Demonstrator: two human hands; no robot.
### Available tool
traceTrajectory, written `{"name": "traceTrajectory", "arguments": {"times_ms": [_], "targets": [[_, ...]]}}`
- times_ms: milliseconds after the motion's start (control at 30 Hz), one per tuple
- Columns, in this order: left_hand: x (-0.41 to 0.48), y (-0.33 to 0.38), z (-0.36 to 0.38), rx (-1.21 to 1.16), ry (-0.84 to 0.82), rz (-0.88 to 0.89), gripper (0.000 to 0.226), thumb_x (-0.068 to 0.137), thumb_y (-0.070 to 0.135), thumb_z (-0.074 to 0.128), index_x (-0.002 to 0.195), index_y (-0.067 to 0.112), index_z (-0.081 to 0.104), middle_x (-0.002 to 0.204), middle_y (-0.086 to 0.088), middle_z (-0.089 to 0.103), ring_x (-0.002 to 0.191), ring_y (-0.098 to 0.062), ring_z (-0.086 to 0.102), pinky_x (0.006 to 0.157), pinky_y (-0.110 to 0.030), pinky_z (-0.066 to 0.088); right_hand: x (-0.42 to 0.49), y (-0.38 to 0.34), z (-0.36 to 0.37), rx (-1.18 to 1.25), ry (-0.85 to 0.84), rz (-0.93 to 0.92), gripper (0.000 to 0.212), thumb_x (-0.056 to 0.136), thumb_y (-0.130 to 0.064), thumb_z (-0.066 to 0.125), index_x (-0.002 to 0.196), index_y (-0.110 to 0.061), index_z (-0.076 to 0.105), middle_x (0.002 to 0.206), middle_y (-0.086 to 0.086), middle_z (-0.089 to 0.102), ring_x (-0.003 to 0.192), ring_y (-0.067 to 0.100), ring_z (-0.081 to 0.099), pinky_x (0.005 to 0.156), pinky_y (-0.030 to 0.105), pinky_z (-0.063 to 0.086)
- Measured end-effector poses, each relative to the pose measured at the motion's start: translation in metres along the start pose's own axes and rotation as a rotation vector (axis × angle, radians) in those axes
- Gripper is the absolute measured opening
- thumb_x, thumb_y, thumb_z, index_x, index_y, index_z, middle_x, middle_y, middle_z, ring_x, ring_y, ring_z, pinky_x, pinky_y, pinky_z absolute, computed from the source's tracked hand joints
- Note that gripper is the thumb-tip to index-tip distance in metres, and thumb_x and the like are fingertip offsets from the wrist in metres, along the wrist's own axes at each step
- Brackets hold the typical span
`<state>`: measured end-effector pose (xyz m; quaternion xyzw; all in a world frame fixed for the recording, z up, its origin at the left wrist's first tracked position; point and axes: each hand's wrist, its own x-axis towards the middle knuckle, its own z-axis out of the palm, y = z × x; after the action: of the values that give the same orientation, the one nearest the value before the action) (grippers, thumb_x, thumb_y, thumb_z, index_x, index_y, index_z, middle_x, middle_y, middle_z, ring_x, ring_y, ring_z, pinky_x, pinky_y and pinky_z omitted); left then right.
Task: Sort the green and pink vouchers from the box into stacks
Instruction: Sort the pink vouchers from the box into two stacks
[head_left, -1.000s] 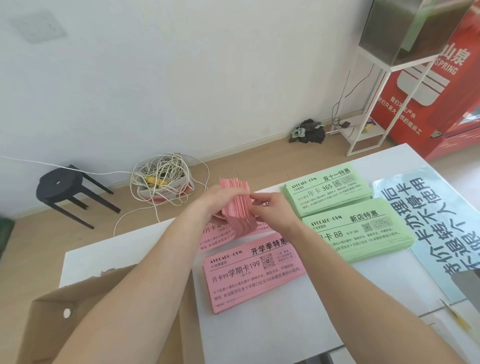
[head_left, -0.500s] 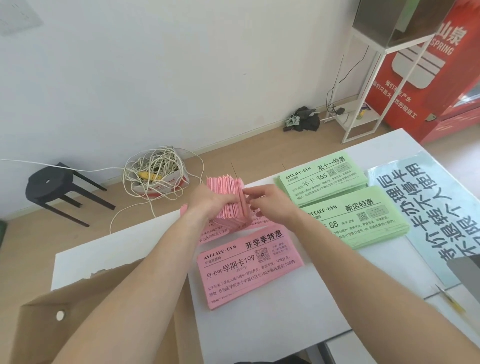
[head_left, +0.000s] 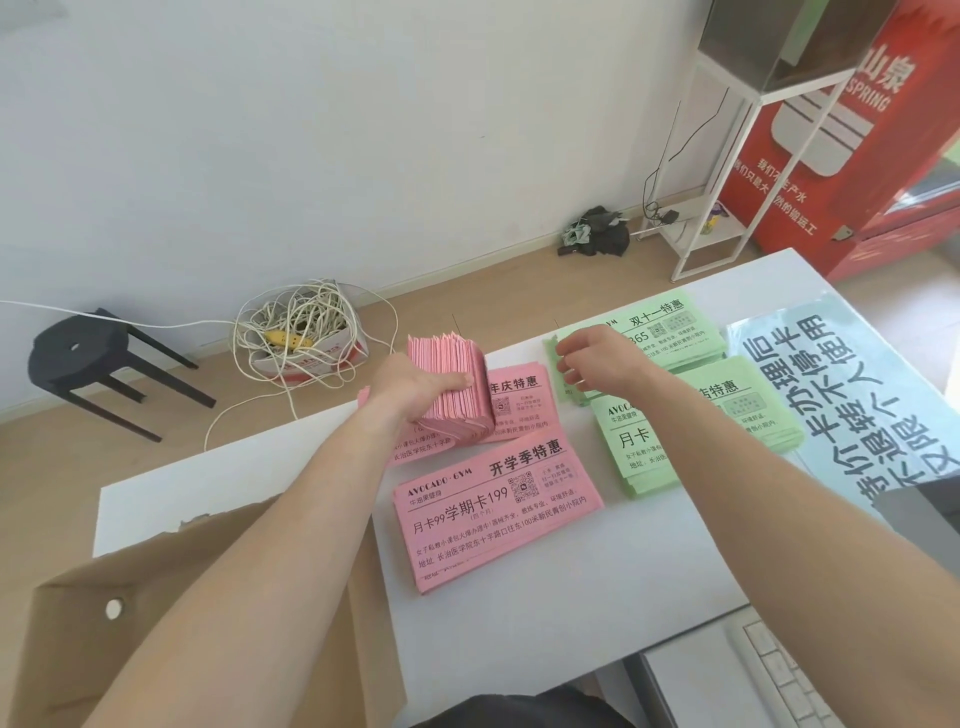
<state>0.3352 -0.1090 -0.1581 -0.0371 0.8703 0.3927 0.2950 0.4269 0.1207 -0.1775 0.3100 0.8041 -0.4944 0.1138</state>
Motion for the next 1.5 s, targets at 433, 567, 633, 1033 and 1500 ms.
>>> {"name": "traceTrajectory", "arguments": {"times_ms": [433, 567, 633, 1033, 1500], "targets": [[0.009, -0.006, 0.0, -0.06, -0.055, 0.039, 0.048, 0.075, 0.031, 0.089, 0.115, 0.013, 0.069, 0.105, -0.003, 0.074, 0.098, -0.022, 0.068, 0.093, -0.038, 0.053, -0.001, -0.005, 0.008, -0.032, -0.017, -0.01, 0.027, 0.093, -0.004, 0.051, 0.115, -0.008, 0.066, 0.094, 0.008, 0.069, 0.078, 0.019, 0.064, 0.087, 0.044, 0.057], [0.009, -0.006, -0.001, -0.048, -0.068, 0.033, 0.051, 0.073, 0.036, 0.089, 0.115, 0.014, 0.069, 0.105, 0.0, 0.073, 0.098, -0.02, 0.067, 0.094, -0.037, 0.051, -0.002, -0.005, 0.008, -0.039, -0.014, -0.011, 0.024, 0.092, -0.003, 0.051, 0.111, -0.005, 0.067, 0.091, 0.007, 0.068, 0.078, 0.02, 0.064, 0.087, 0.045, 0.057], [0.011, -0.008, -0.002, -0.047, -0.075, 0.028, 0.067, 0.064, 0.045, 0.09, 0.119, 0.015, 0.067, 0.11, -0.002, 0.073, 0.104, -0.024, 0.067, 0.1, -0.045, 0.051, -0.001, -0.006, 0.008, -0.041, -0.011, -0.013, 0.025, 0.092, -0.003, 0.05, 0.109, 0.003, 0.068, 0.089, 0.009, 0.068, 0.078, 0.021, 0.064, 0.088, 0.047, 0.057], [0.019, -0.011, -0.007, -0.093, -0.164, -0.003, 0.062, 0.056, 0.038, 0.084, 0.112, 0.013, 0.072, 0.096, -0.01, 0.078, 0.094, -0.031, 0.074, 0.095, -0.053, 0.056, -0.003, -0.011, 0.006, -0.058, -0.017, -0.047, 0.024, 0.093, -0.007, 0.051, 0.108, -0.002, 0.069, 0.098, 0.014, 0.072, 0.084, 0.023, 0.067, 0.091, 0.048, 0.058], [0.025, -0.02, -0.003, -0.172, -0.176, -0.011, 0.075, 0.047, 0.044, 0.09, 0.116, 0.02, 0.069, 0.1, -0.004, 0.078, 0.098, -0.028, 0.073, 0.098, -0.051, 0.054, -0.01, -0.009, 0.005, -0.076, -0.005, -0.029, 0.027, 0.093, -0.006, 0.051, 0.109, 0.005, 0.068, 0.101, 0.02, 0.072, 0.081, 0.023, 0.065, 0.091, 0.047, 0.058]]}}
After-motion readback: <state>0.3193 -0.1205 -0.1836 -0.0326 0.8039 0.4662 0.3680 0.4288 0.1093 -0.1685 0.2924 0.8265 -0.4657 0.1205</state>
